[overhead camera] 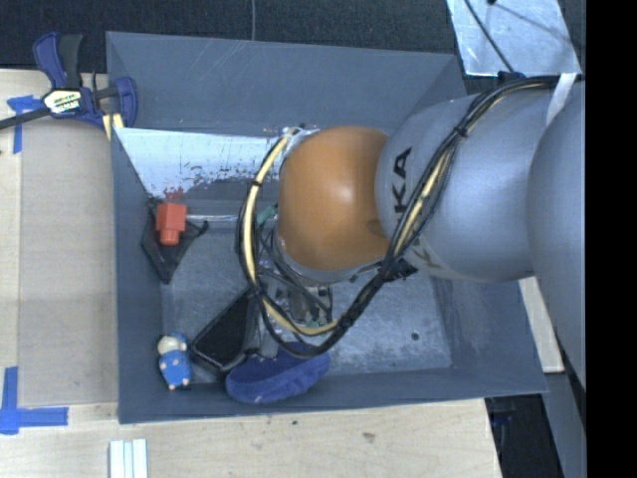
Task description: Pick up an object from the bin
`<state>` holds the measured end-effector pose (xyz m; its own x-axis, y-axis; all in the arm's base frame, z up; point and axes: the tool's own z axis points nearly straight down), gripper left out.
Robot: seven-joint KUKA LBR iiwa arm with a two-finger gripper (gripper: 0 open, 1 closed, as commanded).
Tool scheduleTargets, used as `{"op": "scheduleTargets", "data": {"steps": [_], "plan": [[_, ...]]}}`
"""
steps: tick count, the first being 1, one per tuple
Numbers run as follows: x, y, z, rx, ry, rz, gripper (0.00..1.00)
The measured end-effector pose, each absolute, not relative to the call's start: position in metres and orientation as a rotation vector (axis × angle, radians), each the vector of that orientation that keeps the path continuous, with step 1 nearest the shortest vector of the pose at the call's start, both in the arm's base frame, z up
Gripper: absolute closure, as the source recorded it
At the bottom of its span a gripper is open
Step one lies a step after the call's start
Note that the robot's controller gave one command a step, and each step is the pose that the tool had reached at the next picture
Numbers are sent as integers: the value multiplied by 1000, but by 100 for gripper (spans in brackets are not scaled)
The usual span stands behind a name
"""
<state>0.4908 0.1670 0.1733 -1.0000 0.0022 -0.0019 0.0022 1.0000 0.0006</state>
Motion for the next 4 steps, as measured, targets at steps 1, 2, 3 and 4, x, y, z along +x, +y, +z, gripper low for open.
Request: {"op": "scheduleTargets", "data": {"steps": [1, 2, 3, 4], "plan": [[500, 141, 81, 346, 3101, 10, 0], [500, 141, 81, 342, 3101, 10, 100], [497, 135, 226, 301, 3117, 6, 100], [518, 169, 151, 451, 3112, -2, 100]]}}
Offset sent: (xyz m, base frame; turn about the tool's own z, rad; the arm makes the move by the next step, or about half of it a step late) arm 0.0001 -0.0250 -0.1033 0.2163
